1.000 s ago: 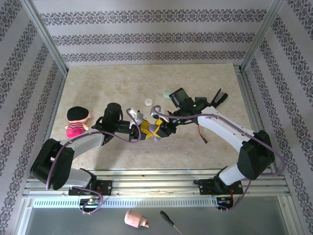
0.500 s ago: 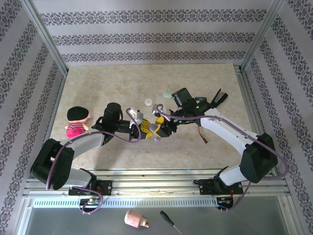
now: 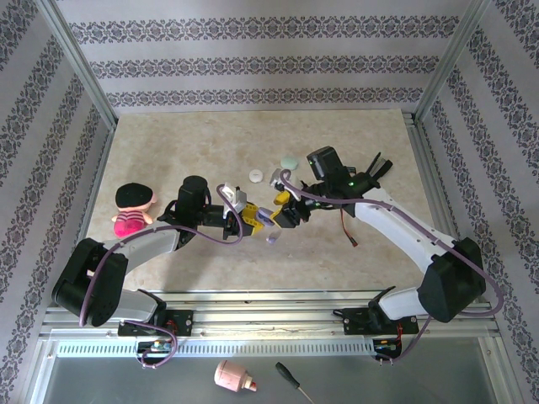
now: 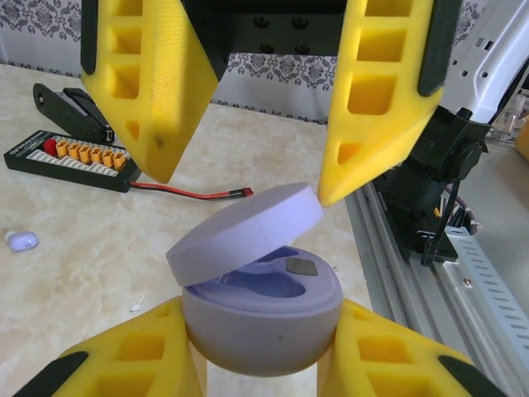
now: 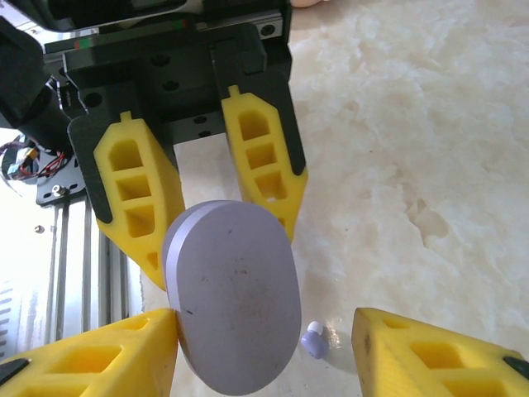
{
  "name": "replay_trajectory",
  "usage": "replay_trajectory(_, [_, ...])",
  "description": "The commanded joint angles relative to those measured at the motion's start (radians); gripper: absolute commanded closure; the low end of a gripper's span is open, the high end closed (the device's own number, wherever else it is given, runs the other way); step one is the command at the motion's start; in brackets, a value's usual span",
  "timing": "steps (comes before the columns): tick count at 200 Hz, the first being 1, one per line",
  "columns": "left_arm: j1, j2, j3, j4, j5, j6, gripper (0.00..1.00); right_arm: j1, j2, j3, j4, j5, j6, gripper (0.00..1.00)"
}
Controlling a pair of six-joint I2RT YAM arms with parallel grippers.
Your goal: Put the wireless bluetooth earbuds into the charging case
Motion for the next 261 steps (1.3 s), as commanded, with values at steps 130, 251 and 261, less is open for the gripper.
replay_trajectory(130, [0.006,0.006,-0.04,0.246,0.05,-0.097,0.79,-0.045,-0.084,-0.069,0.154,-0.047,0.102,0.25])
replay_trajectory(251, [0.093,0.074,-0.152,0.736,-0.148,-0.287,0.8,-0.205,-0.261,-0.308,0.56,0.253,0.629,0.02])
replay_trajectory(261, [0.099,0.071,-0.16,0.753,-0.159,-0.289,0.8,-0.231,-0.24,-0.307,0.551,0.224,0.643,0.02])
